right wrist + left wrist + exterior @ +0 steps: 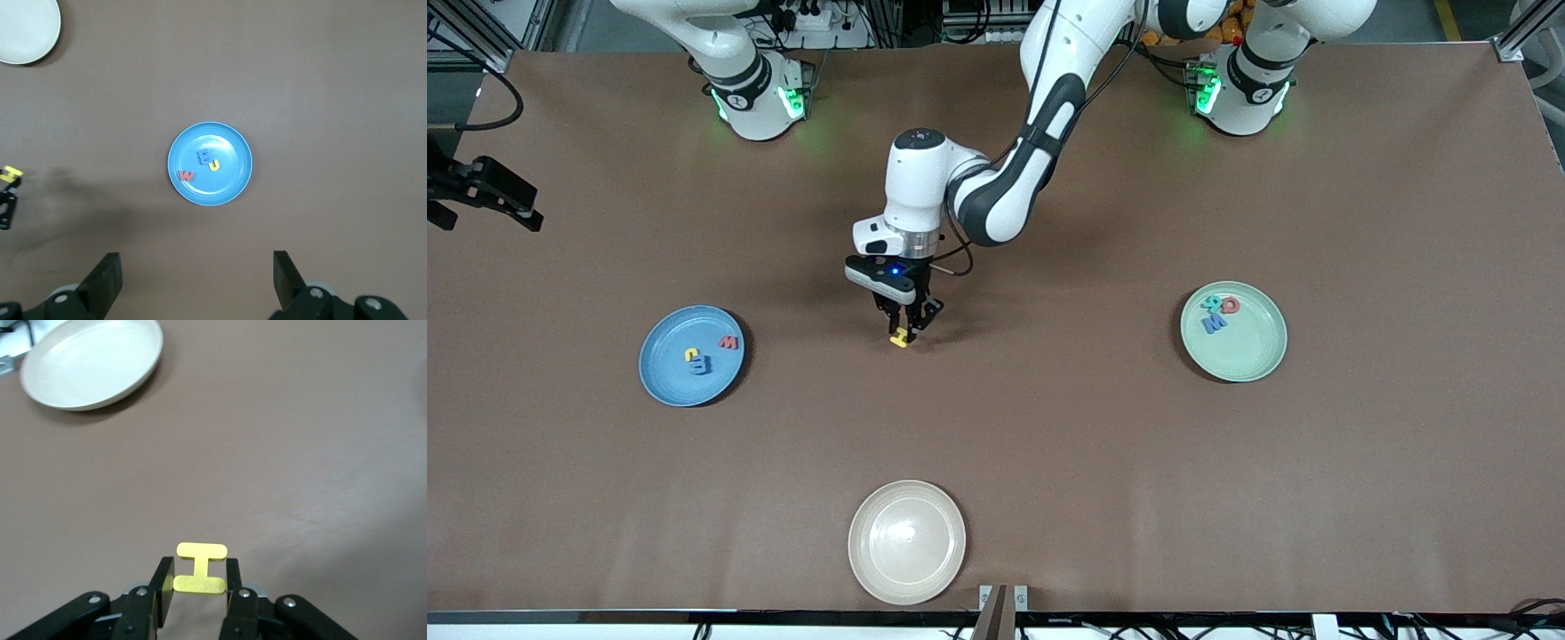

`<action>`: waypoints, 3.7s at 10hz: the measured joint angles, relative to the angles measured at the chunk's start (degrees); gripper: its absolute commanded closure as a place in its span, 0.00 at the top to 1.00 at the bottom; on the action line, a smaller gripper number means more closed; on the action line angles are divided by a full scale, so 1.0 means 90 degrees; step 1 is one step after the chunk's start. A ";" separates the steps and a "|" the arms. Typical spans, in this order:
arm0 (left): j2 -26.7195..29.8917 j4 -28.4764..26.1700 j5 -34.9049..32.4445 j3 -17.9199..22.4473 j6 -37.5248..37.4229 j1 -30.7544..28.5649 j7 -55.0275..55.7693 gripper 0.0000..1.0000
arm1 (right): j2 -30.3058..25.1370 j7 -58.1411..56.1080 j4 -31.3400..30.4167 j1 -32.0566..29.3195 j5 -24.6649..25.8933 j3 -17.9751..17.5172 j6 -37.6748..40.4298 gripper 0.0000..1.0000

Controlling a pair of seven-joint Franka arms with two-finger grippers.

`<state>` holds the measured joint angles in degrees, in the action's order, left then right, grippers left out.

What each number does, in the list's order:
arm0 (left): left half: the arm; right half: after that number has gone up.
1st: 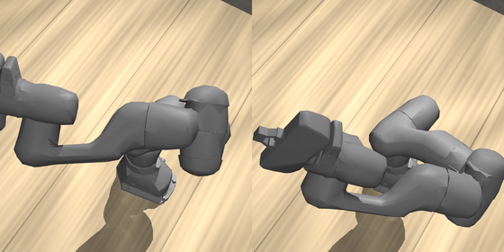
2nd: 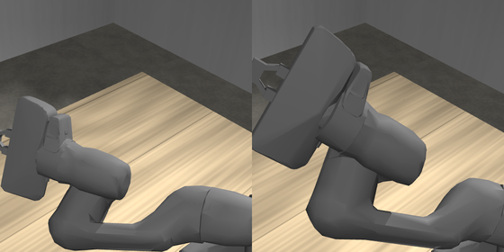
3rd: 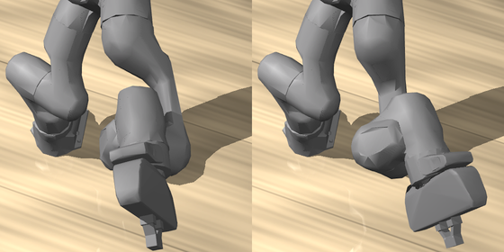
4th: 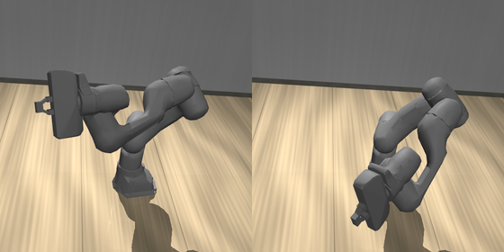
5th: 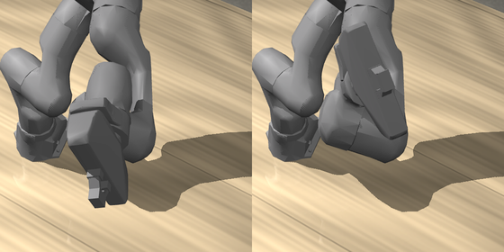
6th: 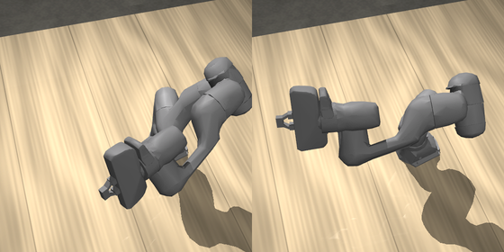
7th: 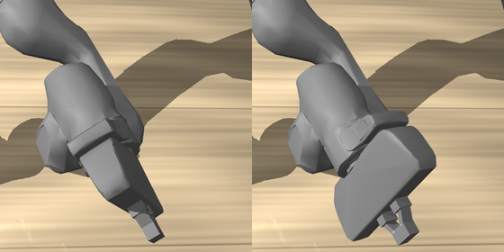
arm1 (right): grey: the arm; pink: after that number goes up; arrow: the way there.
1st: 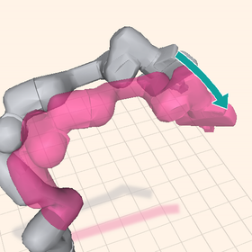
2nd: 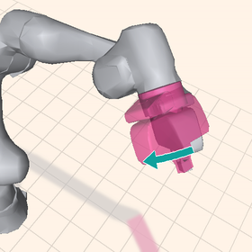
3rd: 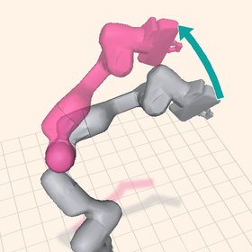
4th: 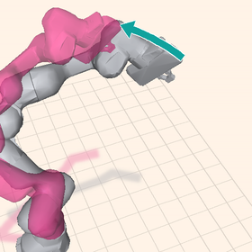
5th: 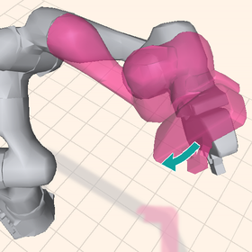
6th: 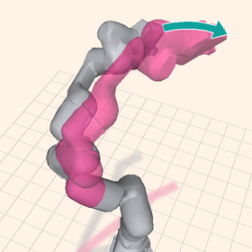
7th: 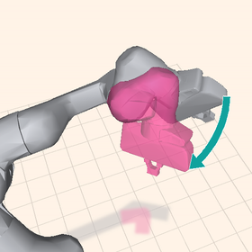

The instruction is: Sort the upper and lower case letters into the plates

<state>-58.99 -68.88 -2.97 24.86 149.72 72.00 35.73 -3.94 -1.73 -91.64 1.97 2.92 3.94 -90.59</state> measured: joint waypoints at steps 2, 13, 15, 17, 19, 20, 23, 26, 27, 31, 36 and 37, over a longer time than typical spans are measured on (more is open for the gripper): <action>0.0622 -0.0941 0.0002 -0.0138 -0.0069 -0.0272 -0.0622 0.07 | 0.0000 0.0000 0.0000 0.0000 0.0000 0.0000 0.0002 1.00; 0.4640 -0.4714 0.0007 -0.0356 -0.3532 -0.3484 -0.5021 0.07 | 0.0001 0.0002 0.0013 -0.0001 -0.0002 0.0009 0.0060 1.00; 0.4641 -0.5189 0.0007 -0.0402 -0.3040 -0.4006 -0.5354 0.07 | 0.0002 0.0003 0.0021 -0.0002 -0.0003 0.0022 0.0064 1.00; 0.4607 -0.5745 0.0007 -0.0428 -0.2147 -0.4450 -0.5851 0.07 | 0.0002 0.0003 0.0027 -0.0002 -0.0004 0.0028 0.0072 1.00; 0.4382 -0.6067 0.0037 -0.0448 -0.1428 -0.4794 -0.6069 0.23 | 0.0002 0.0003 0.0029 -0.0002 -0.0007 0.0029 0.0082 1.00; 0.4241 -0.6079 0.0189 -0.0483 -0.1272 -0.4850 -0.6083 0.72 | 0.0002 0.0003 0.0031 -0.0002 -0.0008 0.0031 0.0088 1.00; 0.4063 -0.6020 0.0596 -0.0577 -0.1212 -0.4841 -0.6085 1.00 | 0.0002 0.0003 0.0033 -0.0002 -0.0012 0.0028 0.0090 1.00; 0.4059 -0.5520 0.0631 -0.0548 -0.1794 -0.5008 -0.5874 1.00 | 0.0002 0.0003 0.0035 -0.0002 -0.0014 0.0028 0.0090 1.00; 0.4065 -0.5092 0.0643 -0.0538 -0.2379 -0.5133 -0.5521 1.00 | 0.0002 0.0003 0.0036 -0.0002 -0.0015 0.0028 0.0091 1.00; 0.4180 -0.3443 0.0645 -0.0556 -0.4375 -0.5258 -0.4411 1.00 | 0.0002 0.0003 0.0039 -0.0002 -0.0016 0.0030 0.0094 1.00; 0.4557 -0.1746 0.0645 -0.0519 -0.6073 -0.5443 -0.4296 1.00 | 0.0001 0.0003 0.0041 -0.0002 -0.0017 0.0031 0.0143 1.00; 0.4717 -0.1657 0.0645 -0.0526 -0.6097 -0.5447 -0.4269 1.00 | 0.0001 0.0003 0.0044 -0.0002 -0.0017 0.0030 0.0142 1.00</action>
<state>-16.54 -83.79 2.84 20.13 94.85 22.98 -2.69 -3.93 -1.71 -91.25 1.95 2.77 4.21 -89.31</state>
